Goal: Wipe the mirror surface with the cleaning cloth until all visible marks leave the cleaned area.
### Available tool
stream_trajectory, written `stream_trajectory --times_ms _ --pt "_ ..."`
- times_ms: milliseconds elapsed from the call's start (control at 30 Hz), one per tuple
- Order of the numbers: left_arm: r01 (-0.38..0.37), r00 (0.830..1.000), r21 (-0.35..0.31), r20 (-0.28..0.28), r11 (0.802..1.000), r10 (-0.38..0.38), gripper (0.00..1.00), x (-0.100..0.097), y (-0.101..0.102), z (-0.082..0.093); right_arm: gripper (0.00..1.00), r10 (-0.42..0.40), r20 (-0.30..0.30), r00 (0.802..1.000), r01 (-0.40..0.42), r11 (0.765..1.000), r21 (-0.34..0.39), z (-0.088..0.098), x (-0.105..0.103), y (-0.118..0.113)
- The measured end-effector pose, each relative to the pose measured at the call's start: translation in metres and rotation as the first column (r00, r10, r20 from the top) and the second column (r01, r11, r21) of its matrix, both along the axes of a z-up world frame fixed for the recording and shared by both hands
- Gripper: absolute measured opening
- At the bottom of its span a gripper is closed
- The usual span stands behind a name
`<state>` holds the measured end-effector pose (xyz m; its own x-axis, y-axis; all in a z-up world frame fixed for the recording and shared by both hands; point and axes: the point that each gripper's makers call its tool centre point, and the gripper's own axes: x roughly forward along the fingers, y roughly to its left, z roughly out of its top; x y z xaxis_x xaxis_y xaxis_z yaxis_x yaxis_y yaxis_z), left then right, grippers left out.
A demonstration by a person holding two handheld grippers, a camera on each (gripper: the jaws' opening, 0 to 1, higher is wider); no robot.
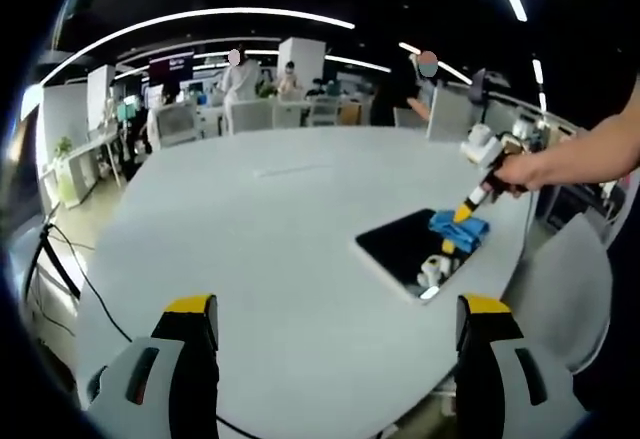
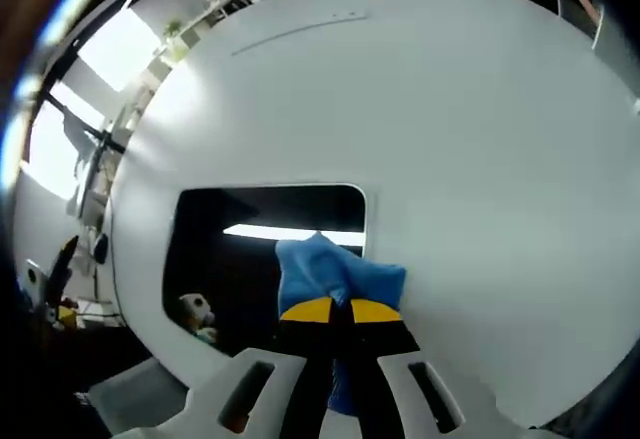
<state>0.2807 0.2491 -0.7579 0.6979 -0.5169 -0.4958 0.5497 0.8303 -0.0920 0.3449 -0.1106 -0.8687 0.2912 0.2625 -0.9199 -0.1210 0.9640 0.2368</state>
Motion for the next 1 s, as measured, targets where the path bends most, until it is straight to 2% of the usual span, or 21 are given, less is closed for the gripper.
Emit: stream_trajectory --times_ms 233,600,767,833,1000 --pt "0.007 1.000 0.004 0.013 1.000 -0.007 1.00 0.000 -0.002 0.001 0.00 -0.001 0.006 1.000 0.001 1.000 0.008 0.000 -0.011 0.001" --pt "0.020 1.000 0.022 -0.003 1.000 -0.020 1.00 -0.001 -0.005 -0.001 0.00 -0.013 0.007 1.000 0.013 1.000 0.028 -0.002 -0.027 -0.001" --pt "0.011 1.000 0.043 -0.008 0.999 -0.011 1.00 0.001 0.000 -0.002 0.00 -0.011 -0.007 1.000 0.011 0.999 0.033 -0.001 -0.034 0.000" --pt "0.003 1.000 0.023 -0.003 1.000 -0.003 1.00 0.002 0.001 0.001 0.00 -0.015 -0.013 1.000 0.015 0.999 0.037 -0.001 -0.037 0.000" --pt "0.007 1.000 0.037 -0.006 0.999 -0.006 1.00 0.003 0.004 0.000 0.00 -0.016 -0.043 0.999 0.017 0.999 0.039 -0.002 -0.047 0.001"
